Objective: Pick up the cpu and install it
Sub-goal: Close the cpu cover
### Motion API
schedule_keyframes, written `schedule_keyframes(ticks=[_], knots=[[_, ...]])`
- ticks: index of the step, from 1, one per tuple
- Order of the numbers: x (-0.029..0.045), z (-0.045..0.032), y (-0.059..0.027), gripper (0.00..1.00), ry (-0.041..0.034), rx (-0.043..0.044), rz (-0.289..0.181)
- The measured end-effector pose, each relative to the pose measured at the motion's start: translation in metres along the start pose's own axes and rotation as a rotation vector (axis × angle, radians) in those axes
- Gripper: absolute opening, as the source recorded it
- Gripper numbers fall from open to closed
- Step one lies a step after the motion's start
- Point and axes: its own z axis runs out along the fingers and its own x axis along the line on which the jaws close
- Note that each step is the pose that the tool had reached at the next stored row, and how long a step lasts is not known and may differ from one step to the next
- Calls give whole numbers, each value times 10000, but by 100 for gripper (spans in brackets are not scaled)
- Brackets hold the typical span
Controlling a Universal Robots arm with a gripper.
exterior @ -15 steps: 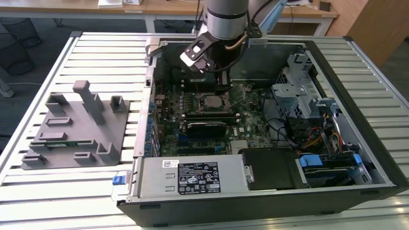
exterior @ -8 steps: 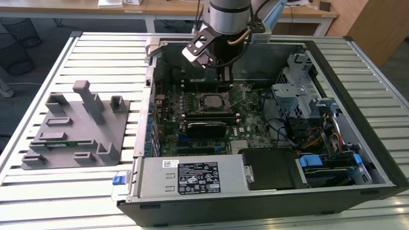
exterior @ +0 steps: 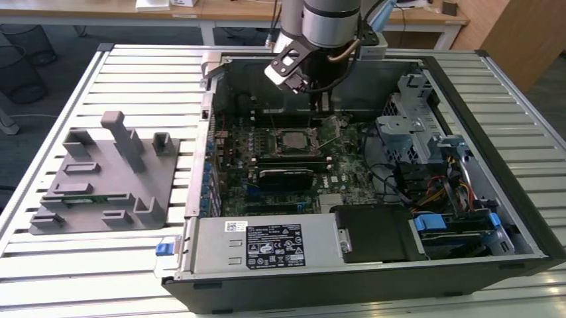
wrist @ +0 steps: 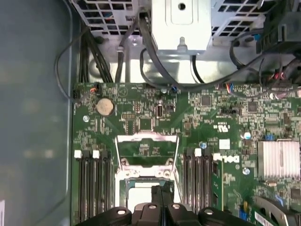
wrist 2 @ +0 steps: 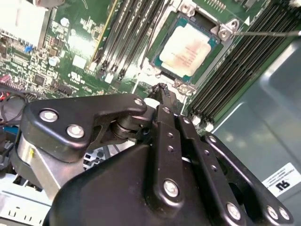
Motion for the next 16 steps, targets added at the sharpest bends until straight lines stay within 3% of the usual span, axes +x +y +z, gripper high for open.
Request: schedule_keyframes(ticks=[6, 16], knots=[[23, 2, 68, 11, 0, 27, 1], [36, 10, 285, 11, -3, 98, 0]])
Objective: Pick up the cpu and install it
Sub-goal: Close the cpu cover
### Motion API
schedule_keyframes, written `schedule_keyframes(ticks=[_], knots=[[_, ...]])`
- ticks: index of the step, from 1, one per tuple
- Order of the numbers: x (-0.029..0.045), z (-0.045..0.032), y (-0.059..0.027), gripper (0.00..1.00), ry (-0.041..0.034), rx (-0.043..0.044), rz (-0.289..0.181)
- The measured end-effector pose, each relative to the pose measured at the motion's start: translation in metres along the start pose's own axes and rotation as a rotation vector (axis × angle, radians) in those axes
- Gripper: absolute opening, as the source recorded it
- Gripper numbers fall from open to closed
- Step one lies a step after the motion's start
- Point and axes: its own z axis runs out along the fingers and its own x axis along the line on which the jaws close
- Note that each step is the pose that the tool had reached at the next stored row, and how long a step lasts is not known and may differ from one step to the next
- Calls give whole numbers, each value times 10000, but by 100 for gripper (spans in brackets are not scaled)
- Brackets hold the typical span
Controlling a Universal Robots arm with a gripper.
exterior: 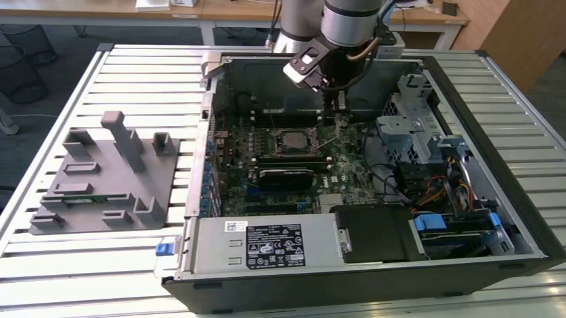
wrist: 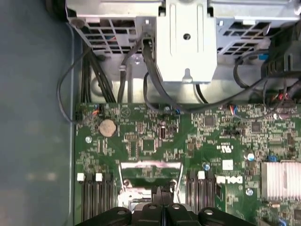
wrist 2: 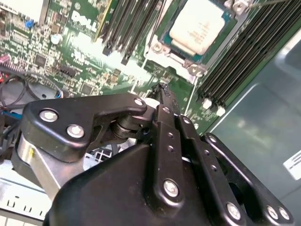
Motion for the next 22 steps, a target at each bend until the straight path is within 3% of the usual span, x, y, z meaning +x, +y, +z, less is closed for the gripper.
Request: schedule_keyframes(ticks=[10, 22], knots=[[7, 12, 84, 11, 7, 10, -293], [43, 27, 267, 11, 8, 25, -305]])
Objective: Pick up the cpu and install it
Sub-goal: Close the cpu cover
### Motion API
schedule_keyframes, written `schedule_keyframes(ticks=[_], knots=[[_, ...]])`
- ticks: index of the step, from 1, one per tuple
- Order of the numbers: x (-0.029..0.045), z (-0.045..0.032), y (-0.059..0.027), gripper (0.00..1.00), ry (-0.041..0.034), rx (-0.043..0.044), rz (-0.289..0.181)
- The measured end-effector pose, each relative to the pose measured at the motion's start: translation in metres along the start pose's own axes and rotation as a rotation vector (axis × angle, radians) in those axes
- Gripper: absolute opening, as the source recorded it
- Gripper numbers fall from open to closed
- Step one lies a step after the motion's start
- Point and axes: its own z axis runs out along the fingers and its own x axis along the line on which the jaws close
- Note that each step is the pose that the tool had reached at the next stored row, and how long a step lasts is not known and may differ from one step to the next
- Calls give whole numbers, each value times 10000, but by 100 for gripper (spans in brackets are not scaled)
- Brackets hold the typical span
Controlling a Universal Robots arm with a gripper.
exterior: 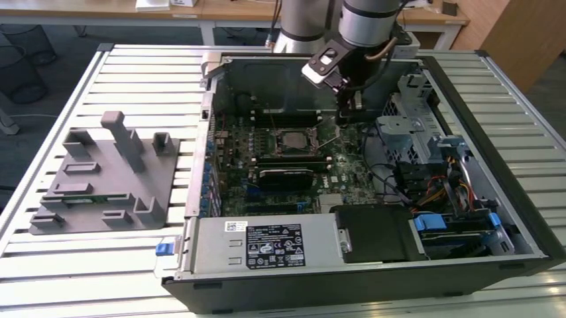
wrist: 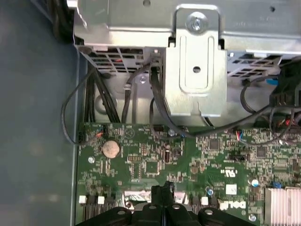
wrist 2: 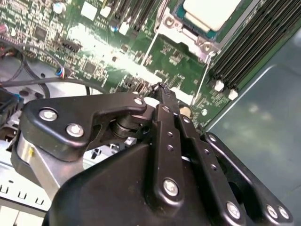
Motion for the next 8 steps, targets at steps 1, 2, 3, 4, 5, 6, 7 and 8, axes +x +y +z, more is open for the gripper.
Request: schedule_keyframes(ticks=[1, 2, 3, 4, 5, 6, 7, 8], knots=[[5, 2, 21, 11, 0, 2, 0], [10, 3, 41, 11, 0, 4, 1], [15, 5, 60, 11, 0, 5, 1], [19, 7, 78, 11, 0, 6, 0], [24, 10, 94, 11, 1, 6, 0], [29, 13, 108, 11, -1, 7, 0], [34, 18, 122, 11, 0, 7, 0], [39, 23, 134, 11, -1, 7, 0]])
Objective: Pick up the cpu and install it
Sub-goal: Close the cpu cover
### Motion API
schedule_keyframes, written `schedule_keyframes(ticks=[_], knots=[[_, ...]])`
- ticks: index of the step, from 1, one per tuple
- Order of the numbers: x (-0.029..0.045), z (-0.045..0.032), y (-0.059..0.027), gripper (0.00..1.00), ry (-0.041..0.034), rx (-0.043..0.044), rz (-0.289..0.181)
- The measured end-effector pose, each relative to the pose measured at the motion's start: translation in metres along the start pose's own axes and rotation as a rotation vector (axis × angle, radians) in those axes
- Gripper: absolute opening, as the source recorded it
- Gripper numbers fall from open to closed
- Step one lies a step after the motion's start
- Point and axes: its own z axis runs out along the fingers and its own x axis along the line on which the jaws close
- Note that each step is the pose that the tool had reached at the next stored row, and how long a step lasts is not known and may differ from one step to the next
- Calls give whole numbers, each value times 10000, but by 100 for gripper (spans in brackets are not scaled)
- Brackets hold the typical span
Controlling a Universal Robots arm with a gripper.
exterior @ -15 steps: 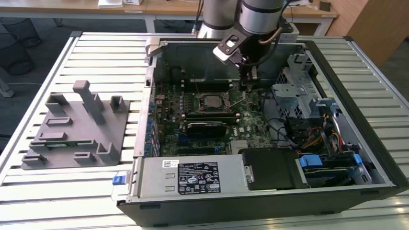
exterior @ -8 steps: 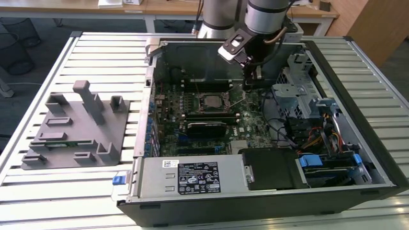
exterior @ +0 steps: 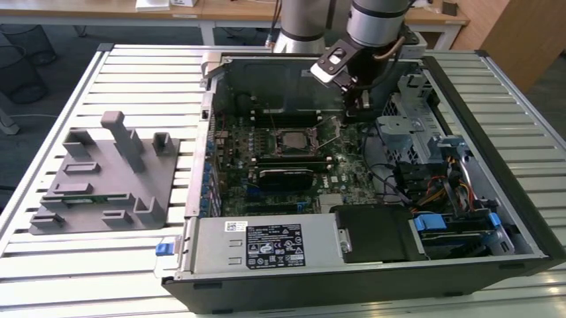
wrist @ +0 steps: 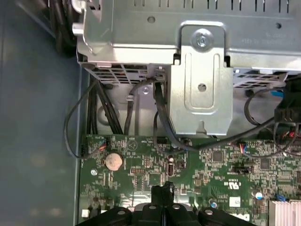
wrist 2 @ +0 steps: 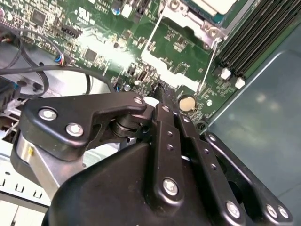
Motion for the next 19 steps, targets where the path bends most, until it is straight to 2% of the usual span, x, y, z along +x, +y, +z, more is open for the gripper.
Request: schedule_keyframes(ticks=[7, 15, 19], knots=[[31, 55, 37, 11, 0, 0, 0], [44, 130, 35, 11, -1, 1, 1], [45, 139, -41, 11, 0, 1, 1]])
